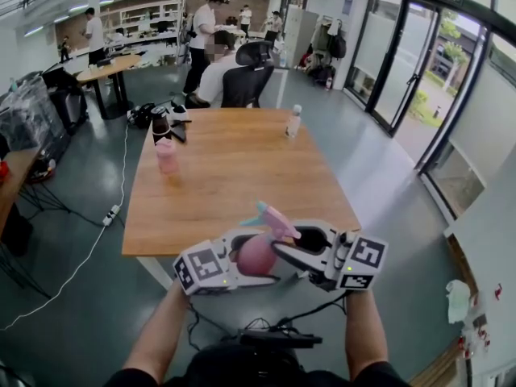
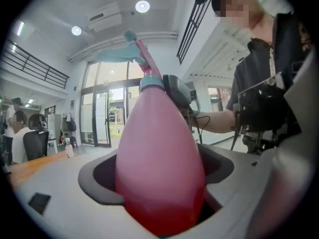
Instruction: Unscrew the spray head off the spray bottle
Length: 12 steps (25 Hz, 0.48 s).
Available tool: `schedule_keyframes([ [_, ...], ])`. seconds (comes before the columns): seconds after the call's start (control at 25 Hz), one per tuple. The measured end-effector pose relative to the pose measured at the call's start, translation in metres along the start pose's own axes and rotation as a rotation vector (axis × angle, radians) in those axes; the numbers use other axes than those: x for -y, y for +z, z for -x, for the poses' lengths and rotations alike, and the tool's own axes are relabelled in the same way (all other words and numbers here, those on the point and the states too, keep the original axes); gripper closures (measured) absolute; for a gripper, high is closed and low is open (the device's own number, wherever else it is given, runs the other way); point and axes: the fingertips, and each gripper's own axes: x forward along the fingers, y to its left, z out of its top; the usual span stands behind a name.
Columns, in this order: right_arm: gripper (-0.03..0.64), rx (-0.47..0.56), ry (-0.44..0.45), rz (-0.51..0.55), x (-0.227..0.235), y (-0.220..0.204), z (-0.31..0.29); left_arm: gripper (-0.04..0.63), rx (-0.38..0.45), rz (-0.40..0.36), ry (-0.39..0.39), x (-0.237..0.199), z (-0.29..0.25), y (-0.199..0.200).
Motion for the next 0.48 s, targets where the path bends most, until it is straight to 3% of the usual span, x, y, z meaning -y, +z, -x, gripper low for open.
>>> schedule_keyframes([
  [0.16, 0.482, 0.015, 0.031, 0.005, -0.005, 0.001, 0.004, 0.163, 0.018, 0.003, -0.035, 0.007, -0.001, 0.003],
  [0.48, 0.446, 0.024, -0.133, -0.001, 0.014, 0.003, 0.003, 0.163, 0.056, 0.020, 0.132, -0.022, 0.002, 0.007],
])
